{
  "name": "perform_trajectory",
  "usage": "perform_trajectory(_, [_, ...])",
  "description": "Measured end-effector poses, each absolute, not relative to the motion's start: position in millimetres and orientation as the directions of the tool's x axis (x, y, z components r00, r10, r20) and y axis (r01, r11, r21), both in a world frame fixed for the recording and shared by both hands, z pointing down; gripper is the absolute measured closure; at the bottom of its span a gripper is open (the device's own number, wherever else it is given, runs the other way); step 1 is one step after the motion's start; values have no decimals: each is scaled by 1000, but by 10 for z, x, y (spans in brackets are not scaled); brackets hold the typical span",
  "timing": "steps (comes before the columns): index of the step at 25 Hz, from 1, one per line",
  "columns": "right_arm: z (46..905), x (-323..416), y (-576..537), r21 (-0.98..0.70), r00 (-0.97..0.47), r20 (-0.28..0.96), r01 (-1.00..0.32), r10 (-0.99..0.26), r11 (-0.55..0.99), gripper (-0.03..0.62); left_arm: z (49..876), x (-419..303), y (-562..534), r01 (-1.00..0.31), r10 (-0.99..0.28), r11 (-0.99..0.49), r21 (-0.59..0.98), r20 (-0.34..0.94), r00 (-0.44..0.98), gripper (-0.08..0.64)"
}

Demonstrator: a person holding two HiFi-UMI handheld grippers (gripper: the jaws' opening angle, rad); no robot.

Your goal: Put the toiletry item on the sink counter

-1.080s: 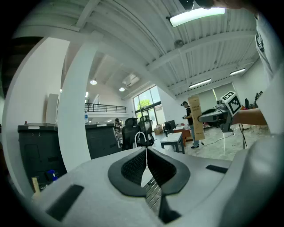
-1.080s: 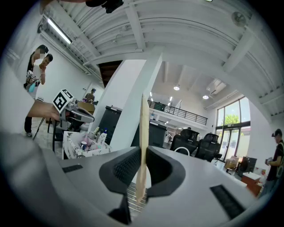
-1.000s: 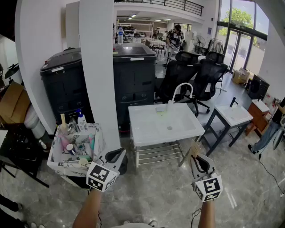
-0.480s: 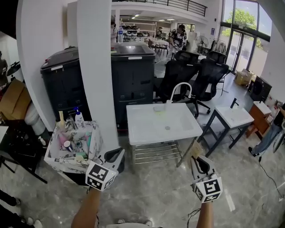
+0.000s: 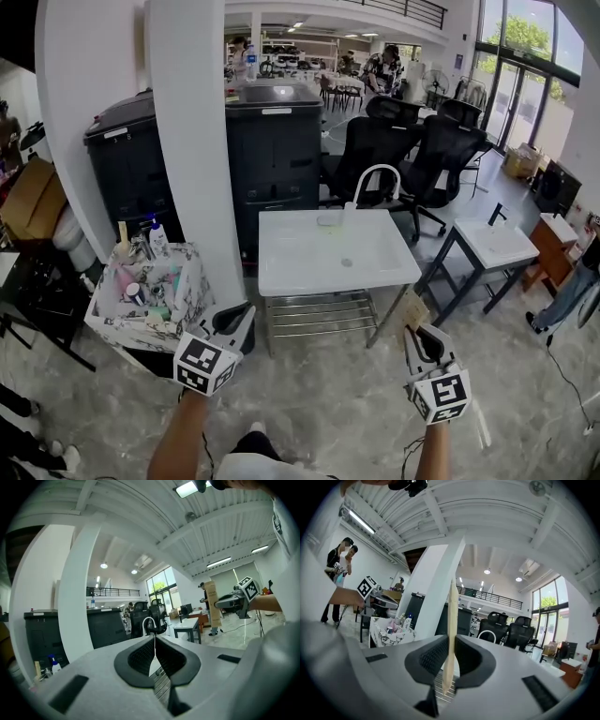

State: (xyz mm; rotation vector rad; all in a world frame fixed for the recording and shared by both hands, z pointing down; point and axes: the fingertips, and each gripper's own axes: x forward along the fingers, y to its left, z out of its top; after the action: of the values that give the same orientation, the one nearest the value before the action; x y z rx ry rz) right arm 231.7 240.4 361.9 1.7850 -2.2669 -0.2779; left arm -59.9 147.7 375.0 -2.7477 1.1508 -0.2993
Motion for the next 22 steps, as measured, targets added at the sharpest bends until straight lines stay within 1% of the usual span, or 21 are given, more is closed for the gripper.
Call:
perform_trajectory(6, [3743, 2511, 2056, 291, -226, 82, -926, -971, 240, 552, 3898, -428, 1113, -698, -724, -689, -195, 143, 675, 548])
perform_trajectory(10, [3835, 2576, 1594, 296, -227, 94, -923, -969, 245, 552, 4029, -328, 658, -692, -720, -693, -201, 152, 677, 548])
perform_trajectory(22, [3758, 2666, -549, 321, -222, 127, -913, -967, 252, 552, 3992, -289, -1518, -705, -731, -682, -195, 148, 666, 548])
